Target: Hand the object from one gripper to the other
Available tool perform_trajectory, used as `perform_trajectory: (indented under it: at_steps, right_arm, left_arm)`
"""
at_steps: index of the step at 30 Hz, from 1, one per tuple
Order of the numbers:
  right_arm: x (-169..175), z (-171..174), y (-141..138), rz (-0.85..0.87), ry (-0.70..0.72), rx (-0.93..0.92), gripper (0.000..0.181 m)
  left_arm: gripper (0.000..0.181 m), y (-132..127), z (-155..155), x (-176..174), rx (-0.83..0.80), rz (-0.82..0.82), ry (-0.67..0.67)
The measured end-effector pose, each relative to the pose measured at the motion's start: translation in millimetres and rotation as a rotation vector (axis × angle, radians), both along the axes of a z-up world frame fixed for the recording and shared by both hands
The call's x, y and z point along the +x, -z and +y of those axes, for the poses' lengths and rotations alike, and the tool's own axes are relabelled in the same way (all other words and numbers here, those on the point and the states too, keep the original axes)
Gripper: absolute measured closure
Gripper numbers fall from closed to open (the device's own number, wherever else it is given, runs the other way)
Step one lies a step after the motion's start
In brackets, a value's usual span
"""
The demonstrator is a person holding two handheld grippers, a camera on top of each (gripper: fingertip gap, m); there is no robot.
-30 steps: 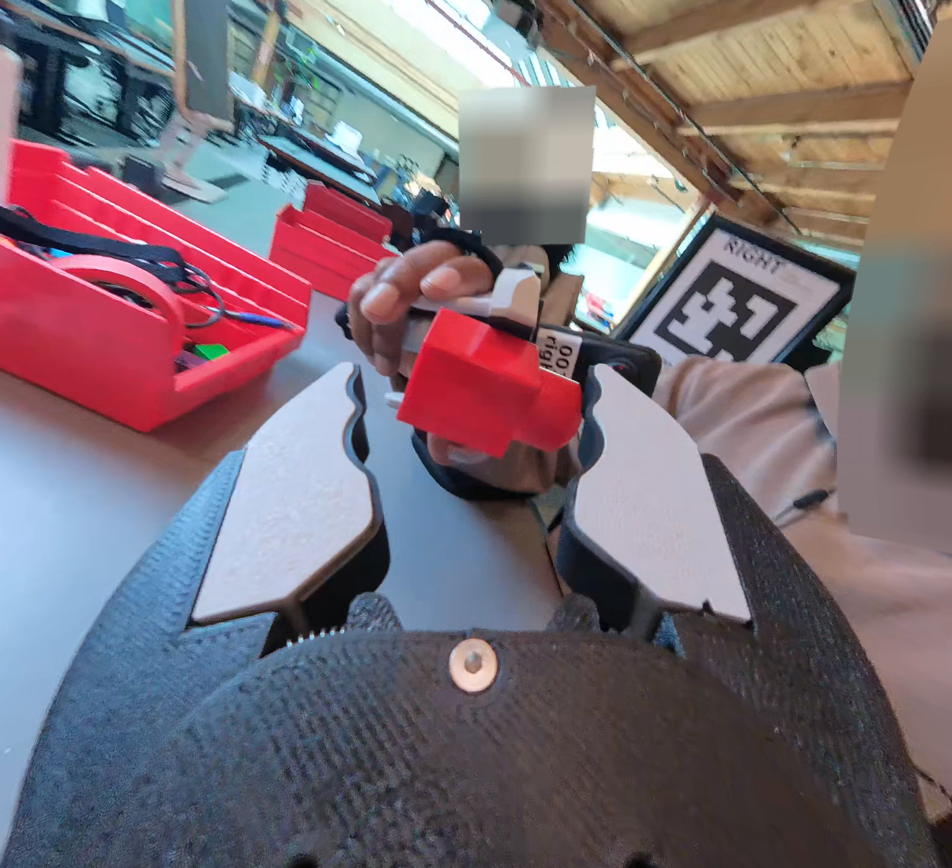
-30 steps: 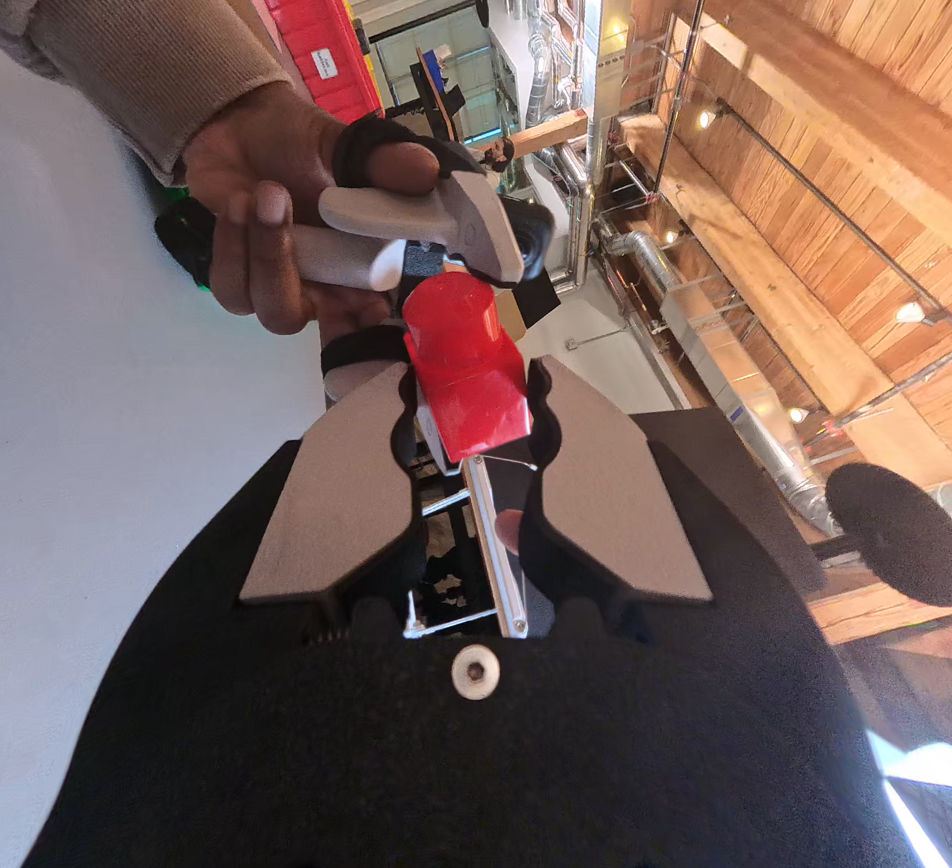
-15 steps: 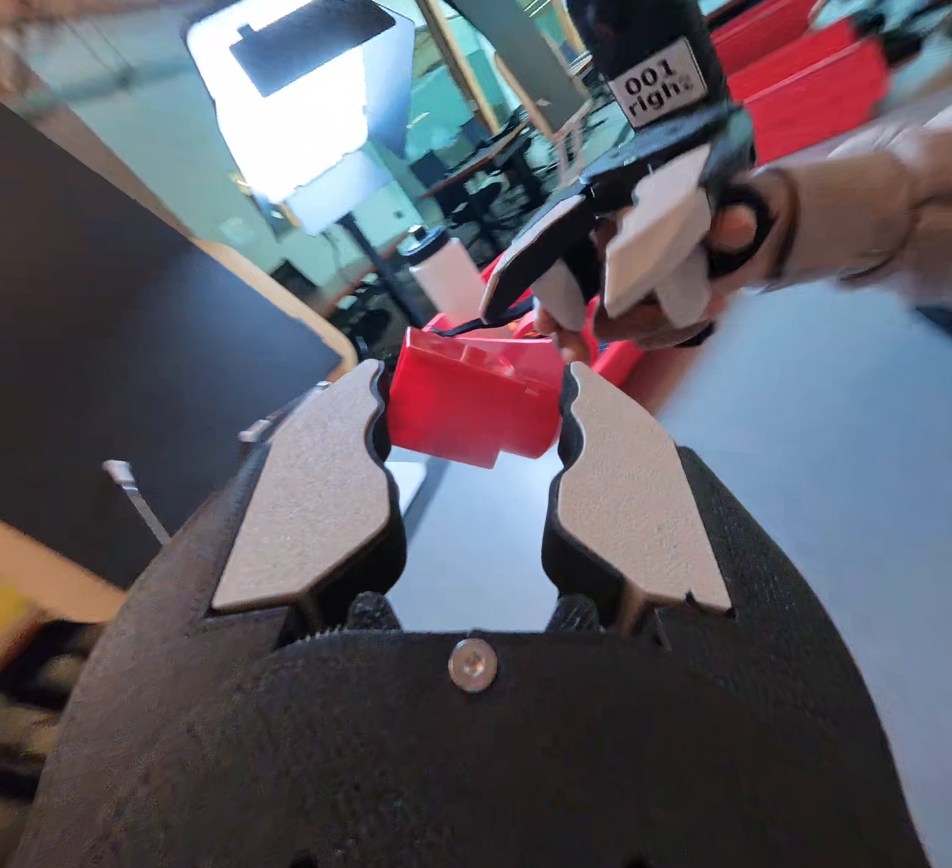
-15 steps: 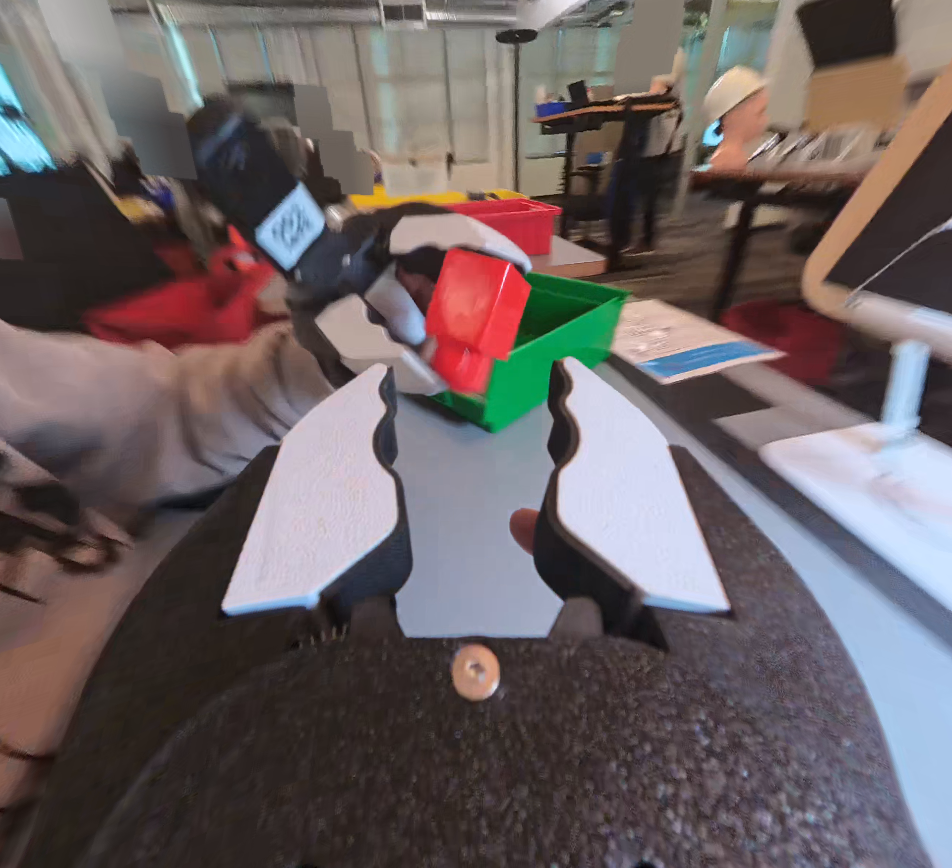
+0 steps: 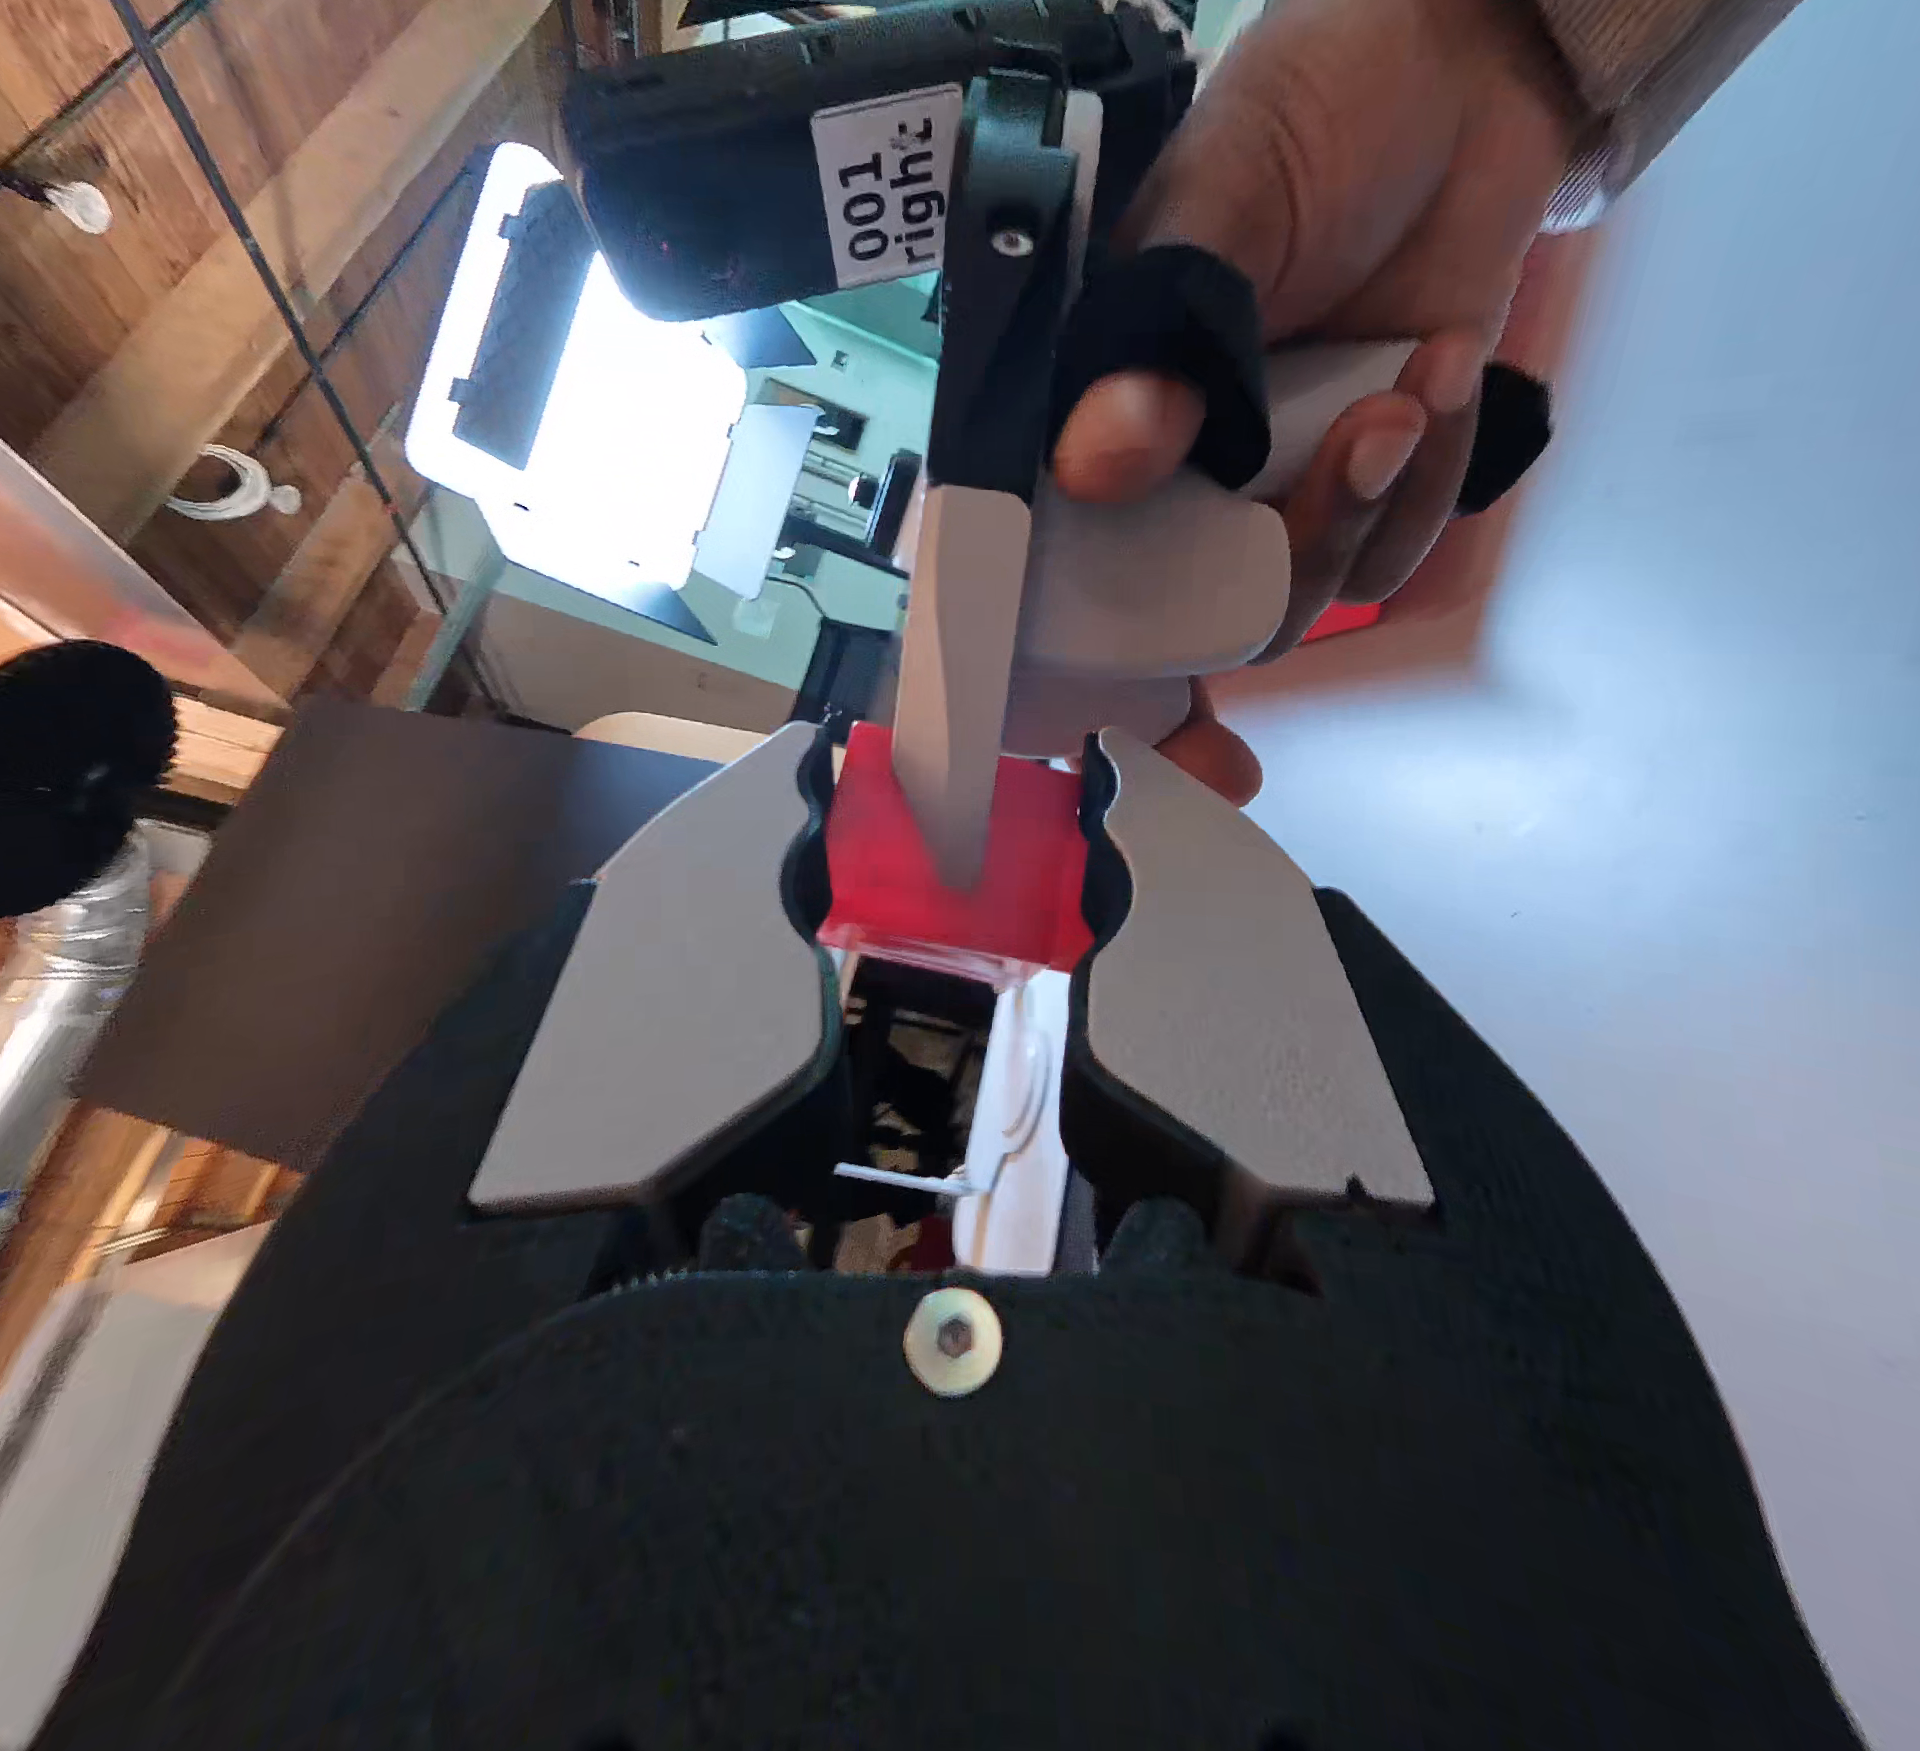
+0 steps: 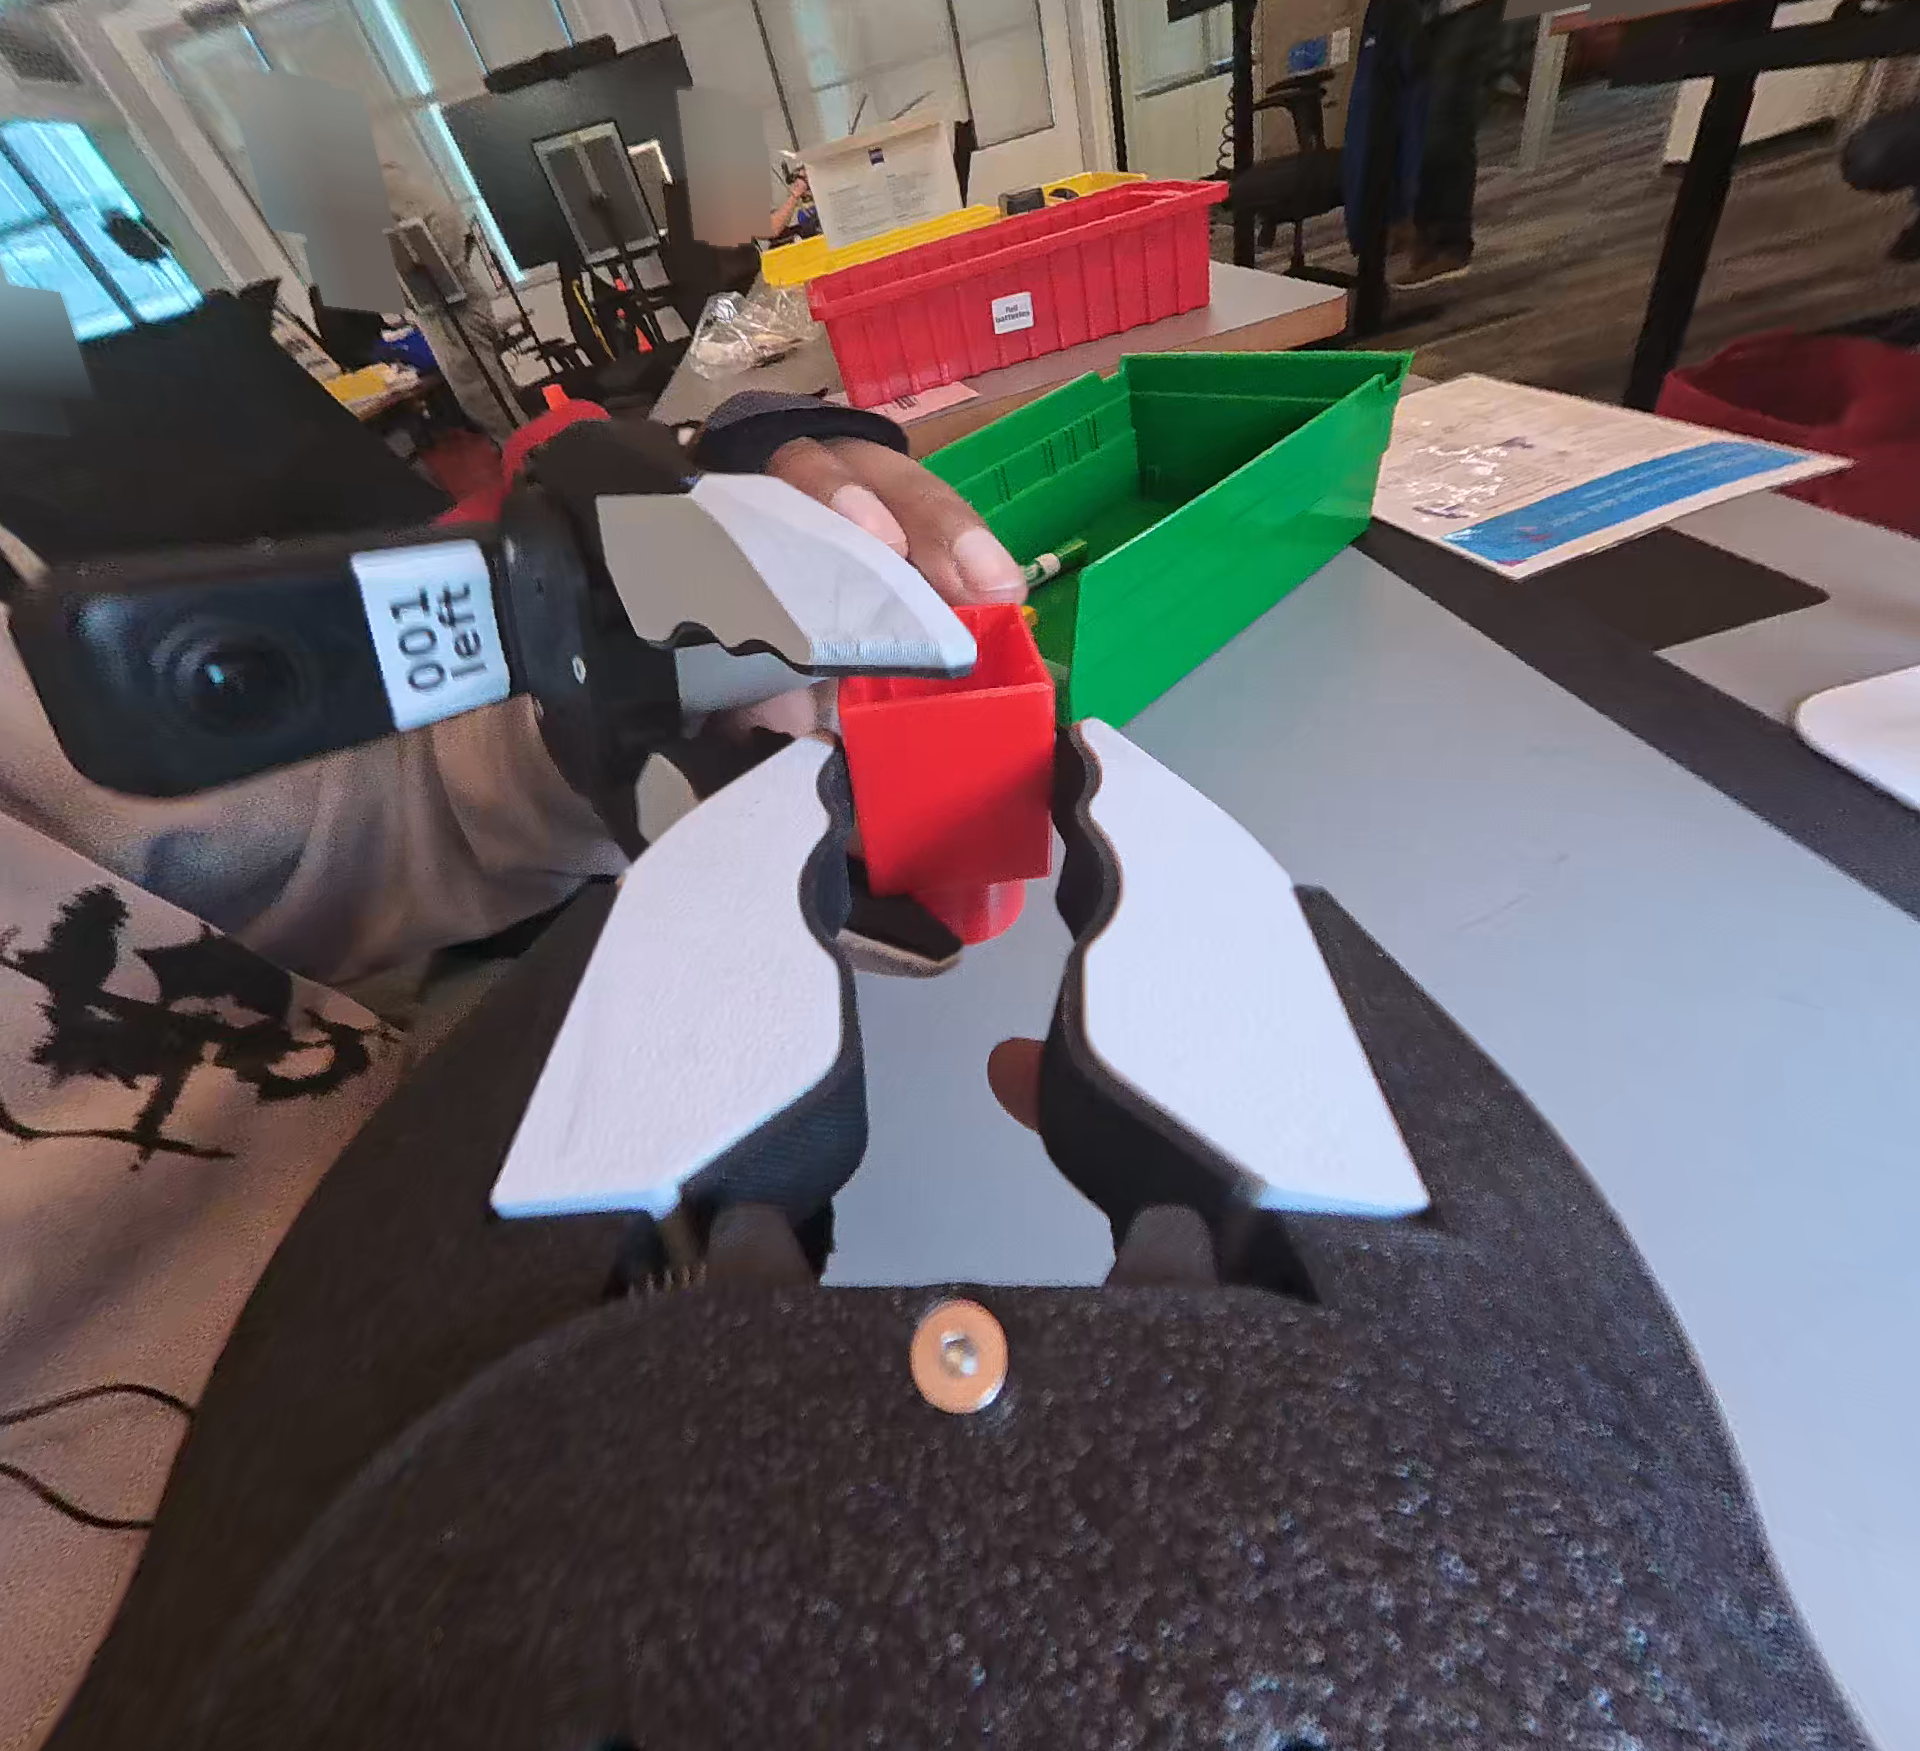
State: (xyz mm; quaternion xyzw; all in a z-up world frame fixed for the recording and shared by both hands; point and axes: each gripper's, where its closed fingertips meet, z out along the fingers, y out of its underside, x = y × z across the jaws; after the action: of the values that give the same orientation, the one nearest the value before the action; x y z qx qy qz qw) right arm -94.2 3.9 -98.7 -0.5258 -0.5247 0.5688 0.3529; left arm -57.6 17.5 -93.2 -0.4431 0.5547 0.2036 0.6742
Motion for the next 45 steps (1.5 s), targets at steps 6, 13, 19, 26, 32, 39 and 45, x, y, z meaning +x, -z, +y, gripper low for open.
perform_trajectory:
  at_steps: [6,13,19,26,32,39,45]
  right_arm:
    - [16,26,-17,0.083,0.172,0.425,0.145]
    - [27,5,-48,0.269,0.255,0.931,0.144]
    - [15,-27,-38,0.252,0.219,1.318,0.144]
    - [15,-8,-40,0.208,0.268,1.077,0.139]
    - [21,14,-49,0.233,0.18,0.336,0.133]
    - [16,6,-51,0.246,-0.086,-0.387,0.129]
    - [6,-11,-32,0.069,-0.079,-0.276,0.134]
  left_arm:
    - [0.119,-13,1,-4,-0.372,-0.396,0.145]
    - [0.112,-44,-3,-17,-1.076,-1.111,0.54]
    - [0.106,-38,-29,6,-1.375,-1.078,0.728]
    - [0.116,-36,-17,-7,-1.108,-0.94,0.542]
    - [0.116,-52,0,-29,-0.732,-0.902,0.362]
    - [0.116,-58,-9,-23,-0.302,-0.632,0.243]
    - [0.116,-39,-11,-5,-0.078,-0.299,0.117]
